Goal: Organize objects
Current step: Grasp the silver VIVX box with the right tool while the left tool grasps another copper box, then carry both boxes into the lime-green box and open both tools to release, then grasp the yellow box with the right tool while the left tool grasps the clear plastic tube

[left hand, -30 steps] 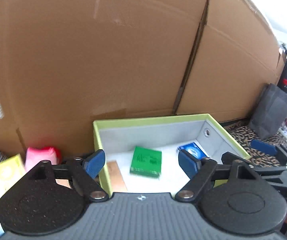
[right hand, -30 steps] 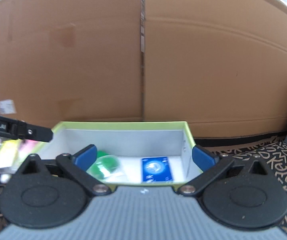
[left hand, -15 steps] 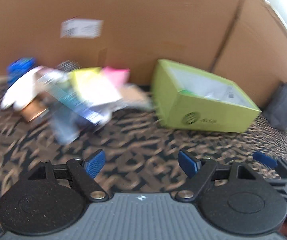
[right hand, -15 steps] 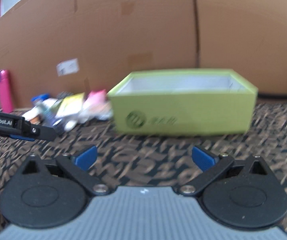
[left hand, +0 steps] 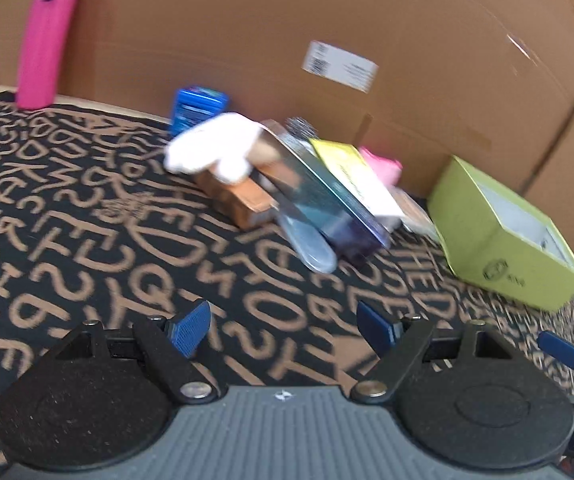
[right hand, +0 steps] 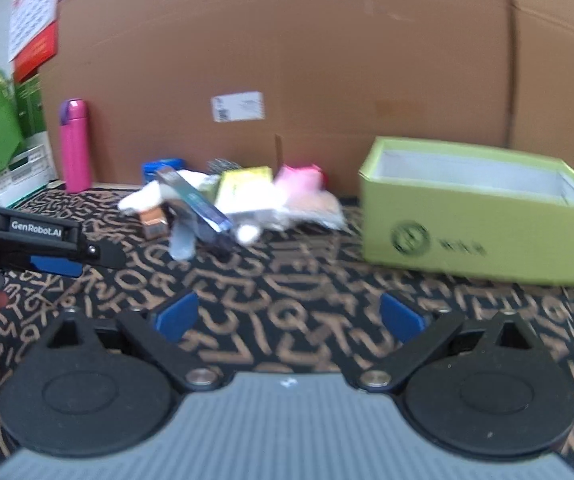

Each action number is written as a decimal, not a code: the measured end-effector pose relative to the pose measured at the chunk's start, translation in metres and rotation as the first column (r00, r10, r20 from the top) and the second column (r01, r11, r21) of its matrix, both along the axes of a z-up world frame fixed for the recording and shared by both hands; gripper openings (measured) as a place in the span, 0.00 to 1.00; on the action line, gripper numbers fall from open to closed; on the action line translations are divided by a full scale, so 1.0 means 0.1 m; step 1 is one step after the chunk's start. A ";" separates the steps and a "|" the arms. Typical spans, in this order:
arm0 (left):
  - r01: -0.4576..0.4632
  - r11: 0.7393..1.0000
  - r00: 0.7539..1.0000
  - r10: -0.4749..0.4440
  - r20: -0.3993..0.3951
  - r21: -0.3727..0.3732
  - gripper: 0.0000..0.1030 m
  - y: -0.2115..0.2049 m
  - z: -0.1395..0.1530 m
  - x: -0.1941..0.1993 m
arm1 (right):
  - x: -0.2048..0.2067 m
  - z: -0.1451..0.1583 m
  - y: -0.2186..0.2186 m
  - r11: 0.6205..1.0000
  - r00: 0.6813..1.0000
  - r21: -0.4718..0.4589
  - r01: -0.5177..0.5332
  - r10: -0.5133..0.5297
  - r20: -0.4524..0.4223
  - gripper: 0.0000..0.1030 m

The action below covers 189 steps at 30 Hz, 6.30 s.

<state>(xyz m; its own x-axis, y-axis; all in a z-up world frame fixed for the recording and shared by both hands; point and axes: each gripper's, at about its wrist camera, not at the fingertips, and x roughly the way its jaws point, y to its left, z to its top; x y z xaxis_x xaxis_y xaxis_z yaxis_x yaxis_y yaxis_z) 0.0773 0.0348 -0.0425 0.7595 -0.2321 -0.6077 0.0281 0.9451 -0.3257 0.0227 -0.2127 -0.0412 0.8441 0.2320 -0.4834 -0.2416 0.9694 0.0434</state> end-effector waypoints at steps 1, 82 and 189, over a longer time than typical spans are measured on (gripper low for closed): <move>-0.011 1.000 1.000 0.011 0.003 -0.007 0.81 0.05 0.00 0.01 | 0.08 0.01 0.08 1.000 1.000 -0.008 -0.014 0.014 0.005 0.89; 0.290 0.932 0.957 -0.278 -0.083 0.217 0.35 -0.34 -0.15 -0.09 | 0.22 -0.32 0.51 0.998 0.980 -0.048 -0.033 0.023 -0.200 0.43; 0.003 0.992 0.999 -0.008 0.039 0.125 0.86 -0.51 -0.09 0.27 | -0.03 -0.25 -0.34 0.984 0.991 0.135 0.112 -0.102 -0.081 1.00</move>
